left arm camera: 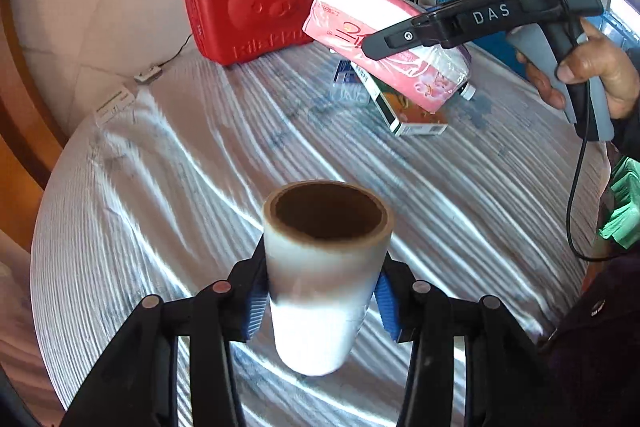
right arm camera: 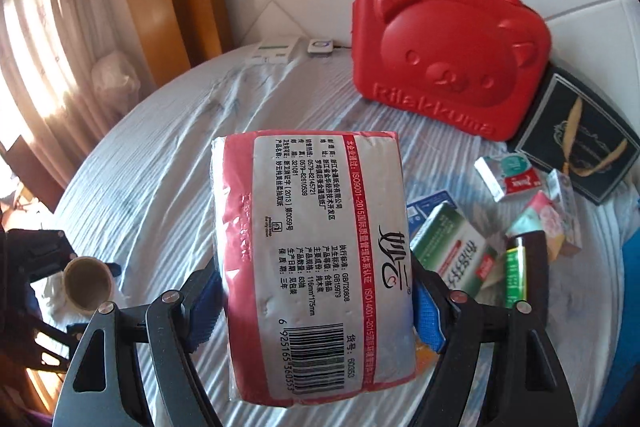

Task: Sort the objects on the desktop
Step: 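Lift and carry the paper roll and tissue pack over the blue crate with both tools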

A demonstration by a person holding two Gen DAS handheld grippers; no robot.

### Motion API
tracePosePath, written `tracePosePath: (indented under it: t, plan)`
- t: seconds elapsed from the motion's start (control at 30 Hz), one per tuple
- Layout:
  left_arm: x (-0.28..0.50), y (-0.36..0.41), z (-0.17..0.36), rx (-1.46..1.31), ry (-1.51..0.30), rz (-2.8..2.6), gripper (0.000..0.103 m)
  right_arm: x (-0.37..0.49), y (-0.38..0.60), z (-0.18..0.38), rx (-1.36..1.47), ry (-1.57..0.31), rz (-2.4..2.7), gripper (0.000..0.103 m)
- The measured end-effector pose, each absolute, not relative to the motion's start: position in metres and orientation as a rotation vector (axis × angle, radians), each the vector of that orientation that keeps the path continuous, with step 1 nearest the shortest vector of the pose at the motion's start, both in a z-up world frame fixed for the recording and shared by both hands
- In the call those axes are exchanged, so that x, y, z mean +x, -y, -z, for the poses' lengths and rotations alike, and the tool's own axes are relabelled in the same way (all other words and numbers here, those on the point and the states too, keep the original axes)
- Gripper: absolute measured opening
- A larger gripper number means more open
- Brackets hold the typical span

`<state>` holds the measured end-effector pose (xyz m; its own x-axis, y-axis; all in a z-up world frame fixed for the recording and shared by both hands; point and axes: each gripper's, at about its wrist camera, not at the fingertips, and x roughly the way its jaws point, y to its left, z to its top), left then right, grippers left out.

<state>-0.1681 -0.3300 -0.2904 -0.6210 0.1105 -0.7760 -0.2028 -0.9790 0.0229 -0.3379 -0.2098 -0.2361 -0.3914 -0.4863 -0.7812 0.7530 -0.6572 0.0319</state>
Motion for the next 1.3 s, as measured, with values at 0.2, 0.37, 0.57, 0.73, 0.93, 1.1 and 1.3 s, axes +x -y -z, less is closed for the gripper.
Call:
tracePosePath:
  t: [0.2,0.37,0.57,0.73,0.93,1.1,1.3]
  plan:
    - [-0.189,0.291,0.239,-1.058,-0.212,-2.698,0.044,-0.323,0.158,0.184,0.96,-0.312,2.242,0.078]
    - [-0.201,0.249,0.204,-0.913,-0.249,-2.675,0.044,-0.303,0.111,0.144,0.88,-0.25,2.387,0.079]
    - [-0.211,0.2,0.165,-0.761,-0.253,-2.64,0.044,-0.276,0.04,0.101,0.785,-0.159,2.604,0.079]
    - [-0.225,0.145,0.129,-0.637,-0.273,-2.592,0.044,-0.25,-0.031,0.068,0.699,-0.057,2.782,0.079]
    - [-0.245,0.055,0.085,-0.506,-0.288,-2.523,0.044,-0.228,-0.118,0.028,0.575,0.03,2.966,0.079]
    - [-0.273,-0.027,0.056,-0.429,-0.291,-2.478,0.044,-0.23,-0.198,0.001,0.517,0.098,3.054,0.079]
    - [-0.312,-0.11,0.031,-0.397,-0.261,-2.477,0.044,-0.247,-0.274,-0.021,0.472,0.093,3.123,0.08]
